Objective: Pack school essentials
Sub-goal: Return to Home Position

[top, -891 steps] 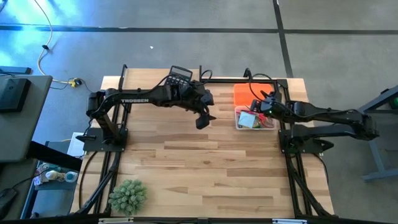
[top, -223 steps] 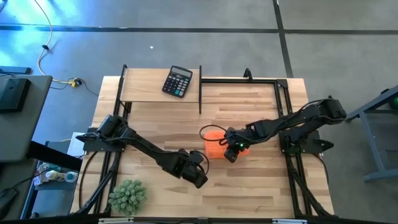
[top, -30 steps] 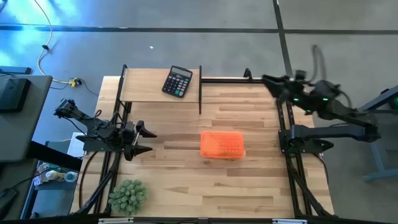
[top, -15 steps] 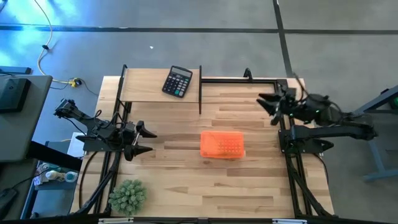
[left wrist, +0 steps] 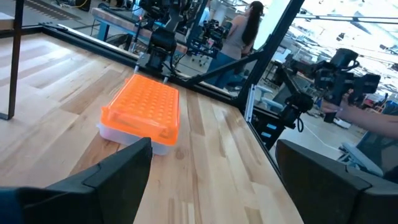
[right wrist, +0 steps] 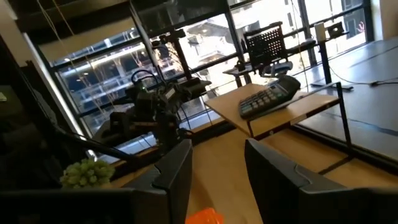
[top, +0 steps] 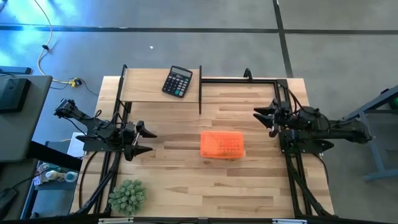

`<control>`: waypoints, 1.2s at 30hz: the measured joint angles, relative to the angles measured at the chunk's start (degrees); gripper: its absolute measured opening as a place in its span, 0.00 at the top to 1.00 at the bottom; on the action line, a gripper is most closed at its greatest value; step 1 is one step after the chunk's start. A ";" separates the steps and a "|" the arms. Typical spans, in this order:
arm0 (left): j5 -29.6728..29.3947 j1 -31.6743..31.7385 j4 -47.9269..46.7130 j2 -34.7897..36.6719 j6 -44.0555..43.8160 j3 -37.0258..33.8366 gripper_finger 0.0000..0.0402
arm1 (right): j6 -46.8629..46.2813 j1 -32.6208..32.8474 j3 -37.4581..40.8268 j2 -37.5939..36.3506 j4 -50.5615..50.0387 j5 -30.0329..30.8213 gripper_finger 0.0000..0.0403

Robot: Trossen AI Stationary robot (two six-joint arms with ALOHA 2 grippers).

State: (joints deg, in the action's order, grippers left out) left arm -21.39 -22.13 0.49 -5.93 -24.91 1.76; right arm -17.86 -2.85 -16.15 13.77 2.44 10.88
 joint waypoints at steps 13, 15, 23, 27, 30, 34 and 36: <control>0.00 0.00 0.00 0.00 0.00 0.00 0.18 | -1.30 0.00 8.74 -11.28 0.22 -6.33 0.66; 0.00 0.00 0.00 0.00 0.00 0.02 0.18 | -1.31 0.00 9.85 -12.24 0.28 -7.32 0.66; 0.00 0.00 0.00 0.00 0.00 0.04 0.18 | -3.35 0.00 13.48 -13.45 0.17 -11.15 0.66; 0.00 0.00 0.00 0.00 0.00 0.04 0.18 | -5.91 0.00 15.54 -13.49 -0.05 -11.36 0.66; 0.00 0.00 0.00 0.00 0.00 0.04 0.18 | -6.62 0.00 15.57 -13.47 -0.81 -11.03 0.66; 0.00 0.01 0.00 0.00 0.00 0.04 0.18 | -5.25 0.00 15.57 -13.45 -1.15 -10.90 0.66; 0.00 0.00 0.00 0.00 0.00 0.04 0.18 | -5.09 -0.04 15.57 -13.43 -1.48 -10.66 0.66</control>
State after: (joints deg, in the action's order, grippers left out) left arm -21.39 -22.13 0.49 -5.93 -24.91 1.80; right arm -22.95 -2.90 -0.58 0.34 0.95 0.22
